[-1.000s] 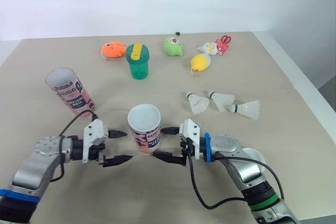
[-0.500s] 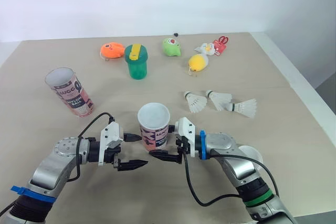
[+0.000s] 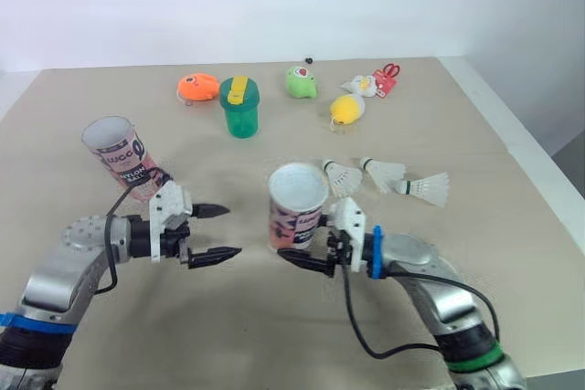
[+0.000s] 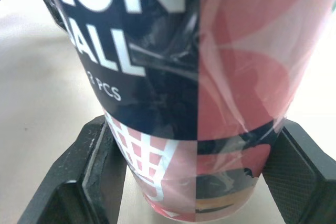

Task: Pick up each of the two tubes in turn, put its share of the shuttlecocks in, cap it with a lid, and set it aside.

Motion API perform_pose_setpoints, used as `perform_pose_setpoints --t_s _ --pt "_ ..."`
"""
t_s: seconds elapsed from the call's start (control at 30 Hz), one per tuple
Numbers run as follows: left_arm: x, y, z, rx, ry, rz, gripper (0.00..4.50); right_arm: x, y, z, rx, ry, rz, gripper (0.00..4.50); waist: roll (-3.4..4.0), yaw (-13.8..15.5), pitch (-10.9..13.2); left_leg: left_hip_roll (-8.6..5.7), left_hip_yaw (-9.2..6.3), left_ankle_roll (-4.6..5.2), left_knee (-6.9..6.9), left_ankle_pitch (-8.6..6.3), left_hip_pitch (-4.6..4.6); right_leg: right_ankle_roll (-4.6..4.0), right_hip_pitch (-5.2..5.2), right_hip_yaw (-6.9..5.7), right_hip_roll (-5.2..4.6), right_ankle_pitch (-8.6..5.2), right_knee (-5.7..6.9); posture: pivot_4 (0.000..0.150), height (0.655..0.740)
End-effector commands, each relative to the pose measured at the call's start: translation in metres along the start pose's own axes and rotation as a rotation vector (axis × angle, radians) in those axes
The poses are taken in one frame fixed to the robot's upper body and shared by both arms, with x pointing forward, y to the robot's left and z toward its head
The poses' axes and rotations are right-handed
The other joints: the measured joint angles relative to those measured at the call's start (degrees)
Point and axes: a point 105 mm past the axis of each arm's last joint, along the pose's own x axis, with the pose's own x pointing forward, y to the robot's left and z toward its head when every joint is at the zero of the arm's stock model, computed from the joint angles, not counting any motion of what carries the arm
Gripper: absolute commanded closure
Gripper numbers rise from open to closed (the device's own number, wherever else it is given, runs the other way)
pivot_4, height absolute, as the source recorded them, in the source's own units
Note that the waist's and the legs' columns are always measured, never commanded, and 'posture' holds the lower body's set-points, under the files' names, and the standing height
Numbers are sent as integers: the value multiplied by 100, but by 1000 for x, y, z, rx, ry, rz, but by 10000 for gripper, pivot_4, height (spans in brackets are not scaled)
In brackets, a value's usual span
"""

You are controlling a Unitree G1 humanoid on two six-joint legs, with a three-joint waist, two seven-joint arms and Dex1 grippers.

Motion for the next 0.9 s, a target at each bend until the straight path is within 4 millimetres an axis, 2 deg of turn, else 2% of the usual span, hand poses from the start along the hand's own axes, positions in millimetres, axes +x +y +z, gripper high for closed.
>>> perform_pose_setpoints --t_s 0.03,0.1,0.2,0.33,0.43,0.53,0.67,0.9 --pt "28 -9 33 59 -106 -64 0 -45 -21 41 -15 -95 -194 7939 -3 27 -1 -2 -1 0 1 0 -1 0 0 1 1 0 1 1500 7400" --pt "50 -13 43 68 -155 -102 0 -79 -38 53 1 -113 -342 7939 -3 77 -1 -4 1 1 19 -1 -2 6 6 13 5 4 2 1500 7400" --pt "82 -12 47 91 -179 -121 0 -132 -64 62 28 -157 -586 7939 -4 137 0 -4 5 9 52 -6 -6 19 13 26 15 17 2 1500 7400" --pt "123 -12 55 94 -232 -143 0 -202 -86 47 64 -171 -906 7939 -4 139 -1 -7 6 16 65 -3 -6 22 18 53 32 25 1 1500 7400" --pt "142 -19 58 99 -251 -175 0 -236 -91 30 90 -171 -1069 7939 2 109 -4 -8 18 27 65 -3 -3 23 15 71 36 29 2 1500 7400" --pt "153 -26 61 94 -267 -205 0 -252 -89 6 125 -132 -1152 7939 13 98 -10 -7 53 74 62 -14 11 24 11 109 43 30 4 1500 7400" --pt "156 -32 57 99 -254 -232 0 -266 -92 -21 175 -116 -1258 7939 26 51 -14 -5 94 88 61 -21 27 36 9 152 48 35 6 1500 7400" --pt "148 -33 47 93 -227 -235 0 -267 -95 -51 226 -82 -1329 7939 30 -11 -16 -18 107 91 71 -18 26 57 8 243 81 48 4 1500 7400"
